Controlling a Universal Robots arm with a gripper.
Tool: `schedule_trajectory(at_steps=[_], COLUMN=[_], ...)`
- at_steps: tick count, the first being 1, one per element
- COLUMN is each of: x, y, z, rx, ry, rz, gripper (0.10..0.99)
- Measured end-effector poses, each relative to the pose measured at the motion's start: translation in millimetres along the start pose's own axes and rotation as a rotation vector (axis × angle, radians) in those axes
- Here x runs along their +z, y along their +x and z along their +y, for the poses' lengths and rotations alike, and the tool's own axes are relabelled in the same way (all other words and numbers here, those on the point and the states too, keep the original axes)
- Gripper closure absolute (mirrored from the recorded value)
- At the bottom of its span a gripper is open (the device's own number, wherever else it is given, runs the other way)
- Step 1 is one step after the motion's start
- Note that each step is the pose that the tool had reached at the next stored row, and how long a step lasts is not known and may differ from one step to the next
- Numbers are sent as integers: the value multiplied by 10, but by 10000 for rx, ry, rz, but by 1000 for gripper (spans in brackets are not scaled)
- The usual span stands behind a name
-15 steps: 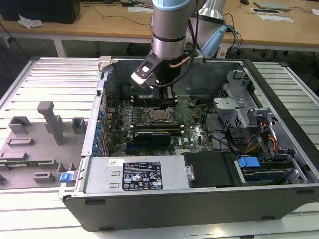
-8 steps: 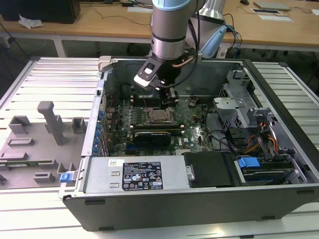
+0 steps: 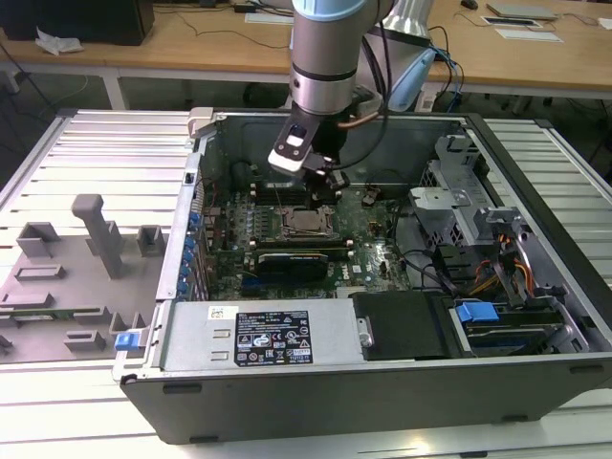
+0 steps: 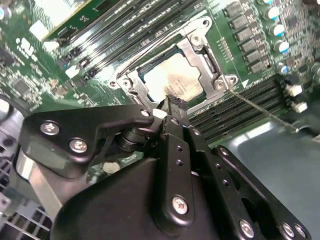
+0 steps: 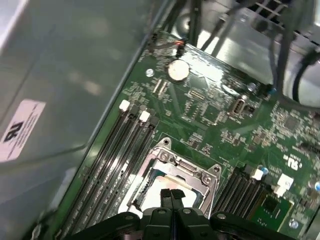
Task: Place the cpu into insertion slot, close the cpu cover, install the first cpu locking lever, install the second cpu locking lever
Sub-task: 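Close the cpu cover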
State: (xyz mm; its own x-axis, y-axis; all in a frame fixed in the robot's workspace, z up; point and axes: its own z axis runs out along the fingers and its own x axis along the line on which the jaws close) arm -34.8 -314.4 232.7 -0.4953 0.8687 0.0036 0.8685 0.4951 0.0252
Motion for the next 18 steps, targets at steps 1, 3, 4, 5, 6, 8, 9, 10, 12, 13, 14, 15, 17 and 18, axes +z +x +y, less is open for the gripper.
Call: schedule_trajectory(at_steps=[1,3,4,5,6,8,9,10,12,13,14,15,17,18], x=[0,0,0,0,0,0,1,1,1,1,1,2,2,2], y=[0,0,0,0,0,0,0,0,0,0,0,0,0,0], z=[0,0,0,0,0,0,0,0,0,0,0,0,0,0], rx=[-185,-588,-828,-1013,-1210,-1705,-1864,-2049,-2533,-2719,-3068,-3302,-3797,-3967], ry=[2,7,9,11,12,18,20,21,26,27,31,33,38,41], rz=[2,7,10,13,16,22,25,27,34,37,42,46,51,54], gripper=[980,980,980,980,980,980,980,980,980,980,980,980,980,980])
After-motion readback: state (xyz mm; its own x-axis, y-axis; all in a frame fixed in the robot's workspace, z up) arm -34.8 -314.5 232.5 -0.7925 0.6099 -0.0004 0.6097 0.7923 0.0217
